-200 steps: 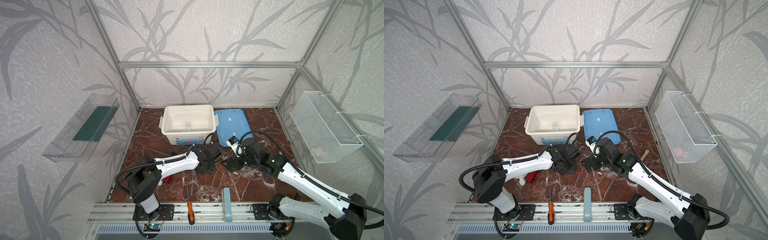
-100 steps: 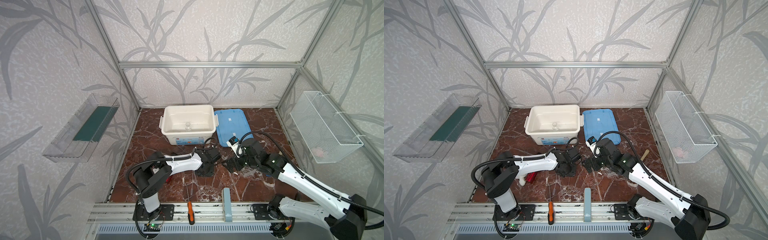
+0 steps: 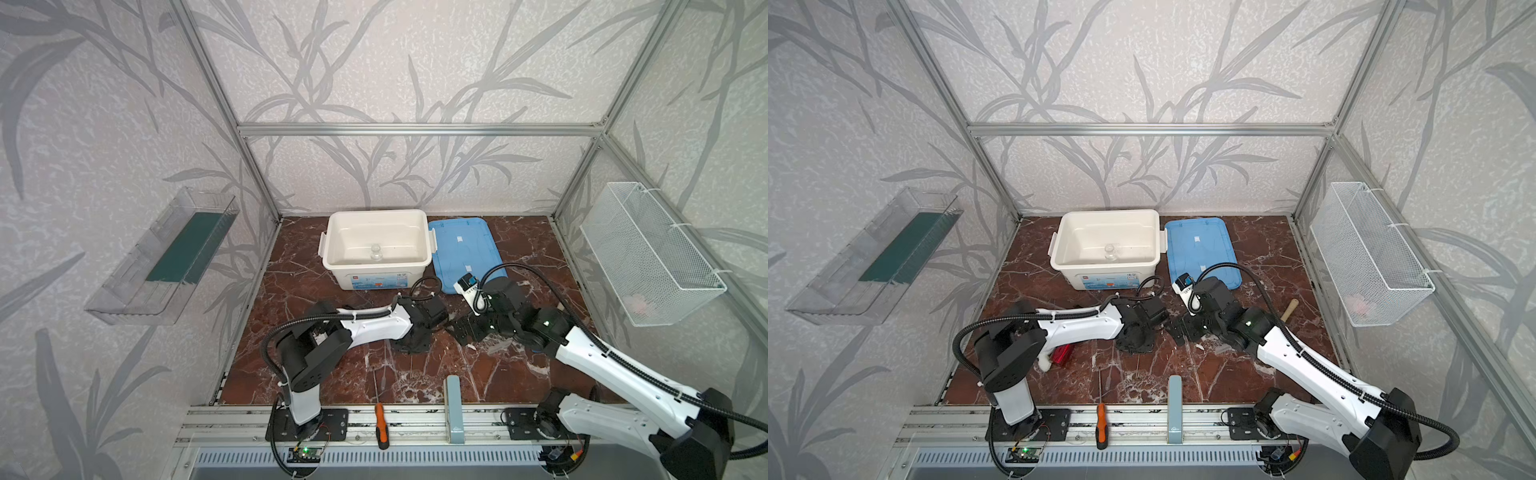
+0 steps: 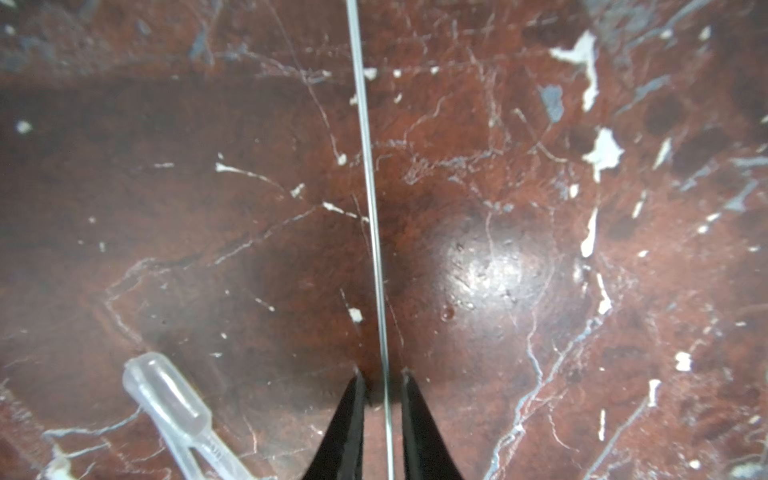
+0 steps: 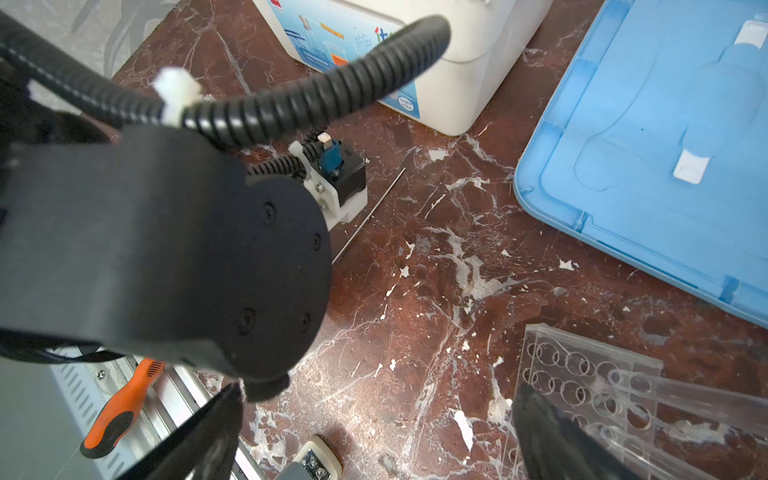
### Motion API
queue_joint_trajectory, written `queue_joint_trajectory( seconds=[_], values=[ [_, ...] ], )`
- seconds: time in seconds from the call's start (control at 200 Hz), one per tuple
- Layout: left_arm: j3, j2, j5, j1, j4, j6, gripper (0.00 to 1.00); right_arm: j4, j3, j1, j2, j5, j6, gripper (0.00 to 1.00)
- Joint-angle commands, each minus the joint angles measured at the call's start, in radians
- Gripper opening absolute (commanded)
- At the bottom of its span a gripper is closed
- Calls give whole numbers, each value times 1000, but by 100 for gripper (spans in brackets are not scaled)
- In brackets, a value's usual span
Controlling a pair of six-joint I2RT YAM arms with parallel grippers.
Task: Organize the chemistry lab equipment
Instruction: 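Lift the metal rod off the table with the left gripper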
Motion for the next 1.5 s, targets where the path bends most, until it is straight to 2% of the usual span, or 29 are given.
queue_joint_trajectory(
  seconds=[0.0, 0.12, 0.185, 0.32, 0.37, 0.53, 0.795, 1.009, 1.169, 1.304, 1.419, 1.494],
  values=[
    [7, 88, -38, -14, -34, 11, 18, -2, -16, 5, -29, 20, -11, 99],
    [17, 102, -20, -16, -29, 22, 12, 4, -19, 5, -31, 32, -14, 99],
    [14, 98, -8, -16, -14, 23, 5, 4, -16, 5, -29, 36, -14, 99],
    [15, 81, -1, -16, -2, 23, 4, 12, -14, 5, -31, 42, -7, 99],
    [15, 75, -4, -16, -2, 25, 0, 19, -14, 5, -32, 45, -3, 99],
    [33, 21, -18, -16, -16, 91, 0, 41, -20, 6, -52, 55, 11, 99],
    [132, -97, -154, -2, -156, 259, 0, 139, -45, 2, -166, 104, 38, 99],
    [148, -207, -181, 21, -205, 385, 0, 173, -32, 1, -163, 138, 68, 99],
    [162, -333, -204, 78, -224, 552, 0, 221, -7, 1, -173, 153, 67, 100],
    [220, -412, -116, 177, -232, 769, 0, 256, 33, -4, -141, 138, 38, 100],
    [293, -435, -134, 246, -237, 957, 0, 269, 91, -8, -77, 104, 26, 100],
    [304, -444, -97, 293, -200, 1122, 0, 290, 130, -18, -39, 67, 17, 100]
  ],
)
